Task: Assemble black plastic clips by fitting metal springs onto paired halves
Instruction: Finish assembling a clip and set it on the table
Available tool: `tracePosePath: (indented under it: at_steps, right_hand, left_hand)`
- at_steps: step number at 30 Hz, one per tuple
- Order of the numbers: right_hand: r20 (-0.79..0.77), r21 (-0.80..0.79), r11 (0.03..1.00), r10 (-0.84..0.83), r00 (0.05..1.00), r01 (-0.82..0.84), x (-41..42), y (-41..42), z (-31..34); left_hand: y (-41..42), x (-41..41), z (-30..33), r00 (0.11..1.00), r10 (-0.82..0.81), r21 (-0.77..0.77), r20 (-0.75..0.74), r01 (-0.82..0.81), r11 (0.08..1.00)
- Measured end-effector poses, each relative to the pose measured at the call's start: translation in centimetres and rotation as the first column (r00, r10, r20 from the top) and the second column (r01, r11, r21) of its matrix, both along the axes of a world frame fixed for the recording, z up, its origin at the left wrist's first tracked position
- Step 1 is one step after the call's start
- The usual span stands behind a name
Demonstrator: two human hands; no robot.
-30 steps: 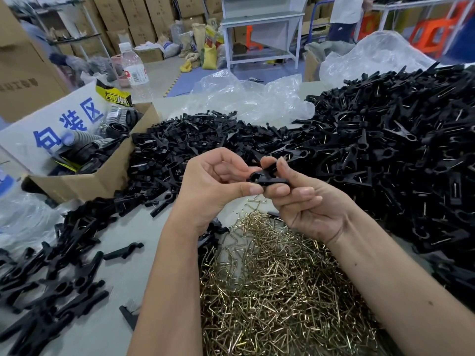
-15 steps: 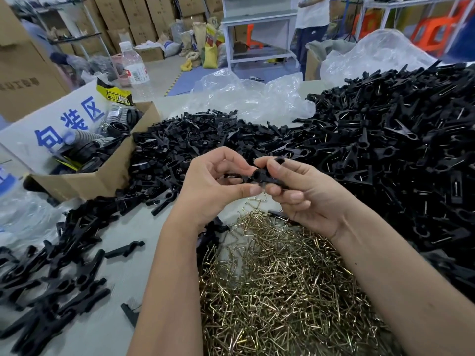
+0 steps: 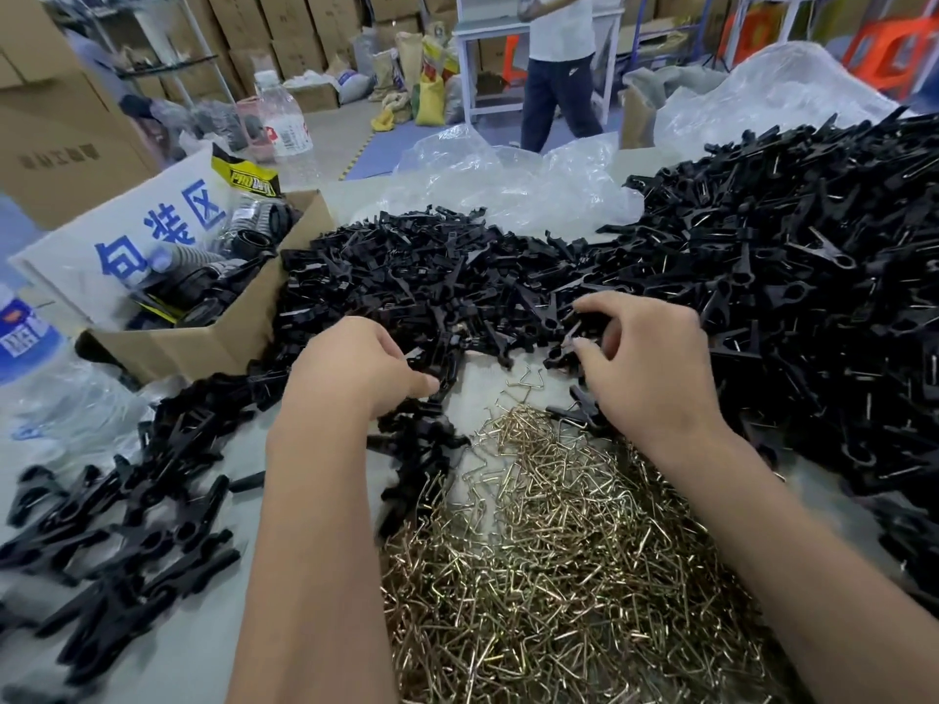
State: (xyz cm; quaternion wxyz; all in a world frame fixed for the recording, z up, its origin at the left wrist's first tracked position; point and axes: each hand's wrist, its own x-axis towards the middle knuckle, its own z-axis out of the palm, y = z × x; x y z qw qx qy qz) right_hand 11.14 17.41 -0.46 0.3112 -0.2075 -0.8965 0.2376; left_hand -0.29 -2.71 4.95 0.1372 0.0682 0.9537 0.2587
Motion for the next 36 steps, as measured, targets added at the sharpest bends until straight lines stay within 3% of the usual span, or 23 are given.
tracePosePath:
  at_steps: [3, 6, 8, 10, 13, 17, 22, 28, 36]
  right_hand:
    - [0.073, 0.062, 0.949, 0.306, 0.949, -0.311, -0.3, -2.1, 0.8]
    - [0.292, 0.044, 0.779, 0.589, 0.754, -0.626, -0.2, -4.3, 1.0]
    - [0.424, 0.04, 0.693, 0.641, 0.64, -0.72, -0.3, -5.3, 0.7]
    - [0.513, 0.034, 0.684, 0.613, 0.6, -0.728, -0.5, -6.1, 0.2]
    - [0.423, 0.014, 0.754, 0.59, 0.688, -0.656, -0.6, -6.2, -0.2]
    - [0.344, 0.064, 0.847, 0.478, 0.808, -0.528, -0.3, -5.2, -0.4]
    - [0.224, -0.01, 0.918, 0.389, 0.894, -0.397, -0.4, -3.6, -0.3]
    - [0.019, -0.231, 0.92, 0.331, 0.944, -0.318, -0.5, -1.9, 0.3]
    - [-0.063, -0.315, 0.919, 0.23, 0.971, -0.238, -0.4, -0.1, 0.5]
  left_hand:
    - [-0.4, 0.4, 0.6, 0.996, -0.057, -0.113, 0.067, 0.064, 0.992]
    - [-0.8, 0.9, 0.8, 0.981, -0.12, -0.219, 0.15, 0.151, 0.964]
    - [-1.1, 0.7, 0.7, 0.961, -0.16, -0.26, 0.226, 0.218, 0.941]
    - [-1.2, 0.5, 0.4, 0.933, -0.188, -0.275, 0.308, 0.277, 0.921]
    - [-0.7, 0.3, -0.3, 0.914, -0.23, -0.275, 0.336, 0.328, 0.904]
    - [0.1, 0.3, -1.2, 0.921, -0.296, -0.251, 0.254, 0.358, 0.899]
    - [0.5, 0.0, -2.0, 0.931, -0.341, -0.076, 0.132, 0.353, 0.933]
    - [1.5, -0.5, -3.7, 0.962, -0.258, 0.144, -0.086, 0.268, 0.953]
    - [2.2, -0.3, -3.5, 0.97, -0.244, 0.412, -0.011, 0.227, 0.883]
